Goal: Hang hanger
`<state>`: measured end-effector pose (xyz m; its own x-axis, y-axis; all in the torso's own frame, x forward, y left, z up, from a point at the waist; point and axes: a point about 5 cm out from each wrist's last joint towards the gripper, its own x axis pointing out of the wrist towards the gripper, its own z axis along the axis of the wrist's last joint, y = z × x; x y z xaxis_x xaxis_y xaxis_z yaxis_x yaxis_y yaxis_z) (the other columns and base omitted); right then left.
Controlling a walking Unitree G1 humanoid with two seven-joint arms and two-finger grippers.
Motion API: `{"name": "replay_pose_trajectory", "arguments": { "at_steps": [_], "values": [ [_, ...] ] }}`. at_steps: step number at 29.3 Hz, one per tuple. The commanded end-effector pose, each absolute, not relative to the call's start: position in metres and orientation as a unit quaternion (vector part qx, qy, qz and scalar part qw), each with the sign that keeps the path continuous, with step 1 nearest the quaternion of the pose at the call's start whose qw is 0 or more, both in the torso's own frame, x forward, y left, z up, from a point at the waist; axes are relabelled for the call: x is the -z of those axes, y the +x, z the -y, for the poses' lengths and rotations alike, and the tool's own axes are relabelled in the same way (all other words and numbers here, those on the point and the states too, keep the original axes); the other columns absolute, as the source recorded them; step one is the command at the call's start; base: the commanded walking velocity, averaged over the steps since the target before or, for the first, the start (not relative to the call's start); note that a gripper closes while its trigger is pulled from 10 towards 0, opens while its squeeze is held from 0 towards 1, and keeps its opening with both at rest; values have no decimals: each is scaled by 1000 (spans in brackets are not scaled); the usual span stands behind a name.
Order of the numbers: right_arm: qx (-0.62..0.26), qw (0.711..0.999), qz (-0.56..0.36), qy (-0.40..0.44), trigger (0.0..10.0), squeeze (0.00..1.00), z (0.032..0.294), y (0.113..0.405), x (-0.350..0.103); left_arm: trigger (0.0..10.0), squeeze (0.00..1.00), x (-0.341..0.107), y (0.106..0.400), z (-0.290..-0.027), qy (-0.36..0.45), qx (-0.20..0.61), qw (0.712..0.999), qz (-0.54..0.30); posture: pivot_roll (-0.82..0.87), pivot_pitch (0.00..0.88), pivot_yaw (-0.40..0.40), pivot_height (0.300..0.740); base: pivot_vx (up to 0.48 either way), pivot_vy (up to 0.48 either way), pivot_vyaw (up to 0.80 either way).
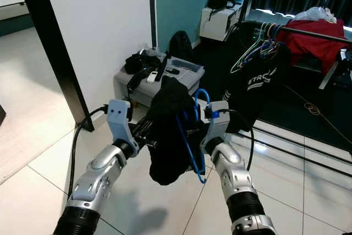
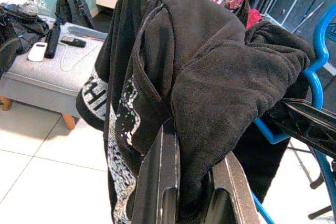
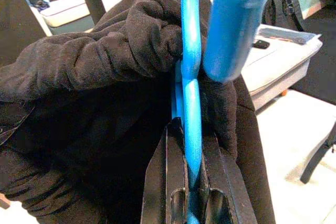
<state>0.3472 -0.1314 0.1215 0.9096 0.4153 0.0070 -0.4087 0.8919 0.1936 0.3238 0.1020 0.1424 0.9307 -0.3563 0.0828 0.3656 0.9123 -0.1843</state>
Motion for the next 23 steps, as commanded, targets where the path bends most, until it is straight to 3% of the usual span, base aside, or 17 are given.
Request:
{"name": "replay_pose_trajectory", "arguments": {
  "at_steps": [1, 23],
  "values": [
    [-196, 976, 7, 91, 10000, 0, 141, 348, -126, 10000, 0, -140, 324, -101, -99, 184, 978, 20, 40, 44, -67, 740, 0, 0, 0],
    [-197, 977, 1, 85, 10000, 0, 142, 346, -123, 10000, 0, -137, 323, -100, -101, 185, 978, 15, 37, 43, -69, 740, 0, 0, 0]
  ]
}}
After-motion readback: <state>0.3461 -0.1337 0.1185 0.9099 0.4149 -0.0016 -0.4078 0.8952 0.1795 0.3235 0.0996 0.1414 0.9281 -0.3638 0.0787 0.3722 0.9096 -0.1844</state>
